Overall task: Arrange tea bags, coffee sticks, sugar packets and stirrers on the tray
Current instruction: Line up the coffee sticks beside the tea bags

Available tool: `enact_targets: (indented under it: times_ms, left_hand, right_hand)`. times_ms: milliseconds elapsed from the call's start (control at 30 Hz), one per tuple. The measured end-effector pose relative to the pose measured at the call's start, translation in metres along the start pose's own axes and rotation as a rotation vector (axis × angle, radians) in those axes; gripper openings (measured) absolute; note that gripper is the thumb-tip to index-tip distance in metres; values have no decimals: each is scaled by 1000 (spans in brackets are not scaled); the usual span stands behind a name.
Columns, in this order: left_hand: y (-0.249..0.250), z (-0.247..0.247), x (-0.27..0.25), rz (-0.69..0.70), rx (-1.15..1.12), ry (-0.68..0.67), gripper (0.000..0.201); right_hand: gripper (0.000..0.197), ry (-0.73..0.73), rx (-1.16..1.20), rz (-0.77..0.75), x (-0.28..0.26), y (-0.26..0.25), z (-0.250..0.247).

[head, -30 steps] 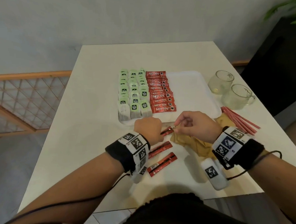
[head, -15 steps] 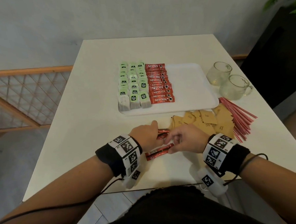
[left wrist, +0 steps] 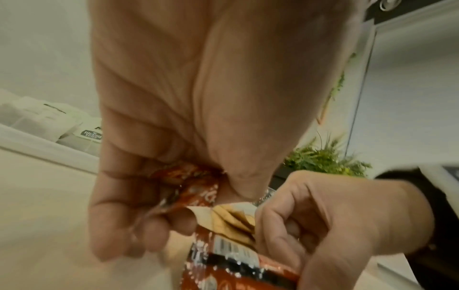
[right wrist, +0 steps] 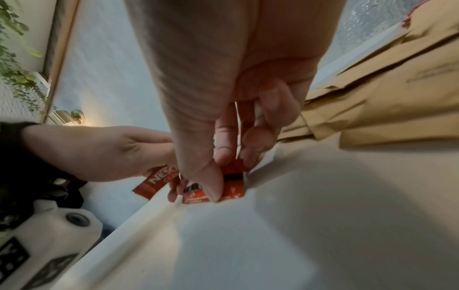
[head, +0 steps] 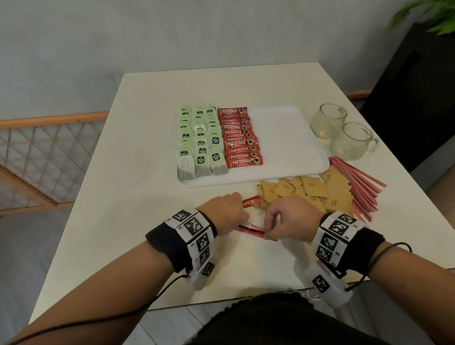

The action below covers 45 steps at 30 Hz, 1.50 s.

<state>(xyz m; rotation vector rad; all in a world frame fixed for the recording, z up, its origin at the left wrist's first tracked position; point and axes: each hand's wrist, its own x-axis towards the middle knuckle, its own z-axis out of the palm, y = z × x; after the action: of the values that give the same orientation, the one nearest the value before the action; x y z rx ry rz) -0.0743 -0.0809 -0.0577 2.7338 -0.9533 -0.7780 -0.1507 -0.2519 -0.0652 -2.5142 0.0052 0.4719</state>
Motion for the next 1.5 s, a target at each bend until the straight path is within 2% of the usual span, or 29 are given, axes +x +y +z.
enact_targets:
  times_ms: [100, 200, 300, 367, 433, 467, 567, 633, 700, 867, 967, 1033, 1133, 1233, 1300, 1400, 1500]
  left_hand:
    - [-2, -12, 2, 41, -98, 40, 15]
    - [-12, -26, 4, 87, -343, -25, 16]
    - [-18, -39, 8, -10, -730, 40, 22]
    - [-20, -46, 11, -77, -935, 91, 15]
    - [-22, -51, 13, -79, -1032, 133, 5]
    - [-23, -53, 13, -62, -1023, 174, 4]
    - [-27, -52, 19, 19, -1003, 290, 36]
    - [-27, -51, 23, 104, -1025, 308, 47]
    - [-28, -52, 27, 149, -1007, 302, 44]
    - [-37, -59, 40, 175, -840, 385, 13]
    - [-43, -60, 52, 132, -789, 427, 27]
    - [-44, -60, 57, 100, -800, 430, 35]
    - [-41, -60, 60, 66, -865, 414, 33]
    - [-40, -61, 59, 39, -940, 332, 33]
    - [-41, -60, 62, 51, -870, 305, 32]
    - [-42, -58, 67, 48, -743, 356, 34]
    - [-45, -60, 69, 37, -756, 404, 30]
  right_hand:
    - [8, 23, 42, -45, 0, 1, -4]
    - [7, 42, 138, -63, 2, -3, -15]
    - [8, 134, 197, -80, 10, -2, -31]
    - [11, 217, 255, -72, 18, 0, -42]
    - [13, 283, 335, -77, 28, 2, -51]
    - [13, 292, 401, -82, 34, 1, -55]
    - [16, 246, 569, -48, 50, -2, -63]
    - [16, 231, 616, -19, 57, -6, -67]
    - [17, 228, 671, 3, 63, -12, -72]
    - [19, 120, 831, 142, 75, -21, -86]
    - [26, 54, 853, 156, 80, -23, -90]
    - [35, 71, 732, 88, 84, -22, -88]
    - [30, 135, 587, -20, 90, -15, -83]
    - [24, 183, 649, -21, 96, -10, -81]
    - [23, 170, 658, -9, 100, -10, -79]
    - [28, 154, 638, 1, 105, -11, -78]
    - [26, 218, 638, 33, 108, -7, -79]
